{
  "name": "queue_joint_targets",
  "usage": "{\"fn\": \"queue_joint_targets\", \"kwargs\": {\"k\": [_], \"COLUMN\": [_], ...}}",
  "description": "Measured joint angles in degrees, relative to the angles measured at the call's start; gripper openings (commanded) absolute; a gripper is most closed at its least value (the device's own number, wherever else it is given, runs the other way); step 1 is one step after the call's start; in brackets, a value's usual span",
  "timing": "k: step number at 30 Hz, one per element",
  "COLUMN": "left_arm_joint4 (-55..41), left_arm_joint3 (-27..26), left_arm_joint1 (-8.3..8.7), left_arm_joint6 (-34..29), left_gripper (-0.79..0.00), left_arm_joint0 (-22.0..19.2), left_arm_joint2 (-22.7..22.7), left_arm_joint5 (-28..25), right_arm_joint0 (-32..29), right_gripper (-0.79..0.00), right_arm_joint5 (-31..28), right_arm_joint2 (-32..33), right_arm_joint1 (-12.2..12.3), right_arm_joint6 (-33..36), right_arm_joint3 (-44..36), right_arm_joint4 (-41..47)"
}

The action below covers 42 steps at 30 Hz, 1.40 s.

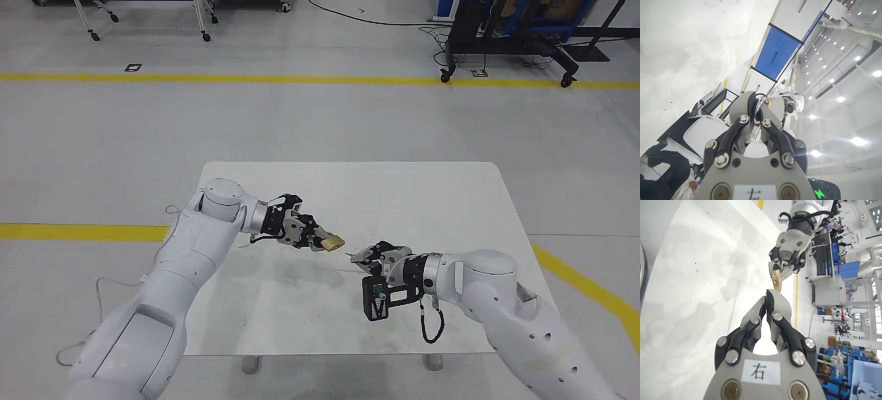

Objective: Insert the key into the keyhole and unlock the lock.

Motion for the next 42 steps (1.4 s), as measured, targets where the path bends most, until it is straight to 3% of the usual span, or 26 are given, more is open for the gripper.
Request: {"fn": "queue_joint_targets", "kwargs": {"k": [11, 20, 33, 42], "left_arm_joint4": [0.28, 0.11, -0.28, -0.42], "left_arm_joint3": [0.23, 0.51, 1.21, 1.13], "left_arm_joint1": [-0.17, -0.21, -0.35, -0.18], "left_arm_joint6": [-0.05, -0.63, -0.67, 1.99], "left_gripper": [-0.785, -0.785, -0.785, -0.785], "left_arm_joint0": [-0.33, -0.69, -1.36, -1.71], "left_arm_joint2": [1.16, 1.72, 2.41, 1.93], "left_arm_joint5": [-0.76, -1.30, -1.65, -4.61], "right_arm_joint0": [-1.17, -0.55, 0.11, -2.38], "right_gripper": [-0.785, -0.785, -0.785, -0.785], "right_arm_joint5": [5.15, 4.90, 4.77, 6.19], "right_arm_joint2": [-0.20, -2.47, -4.14, 2.70], "right_arm_joint1": [-0.19, -0.48, -0.58, 0.14], "right_arm_joint6": [2.46, 5.29, 4.15, 2.82], "right_arm_joint3": [-0.65, -1.81, -2.14, -0.49], "right_arm_joint4": [0.26, -0.88, -1.69, 2.78]}}
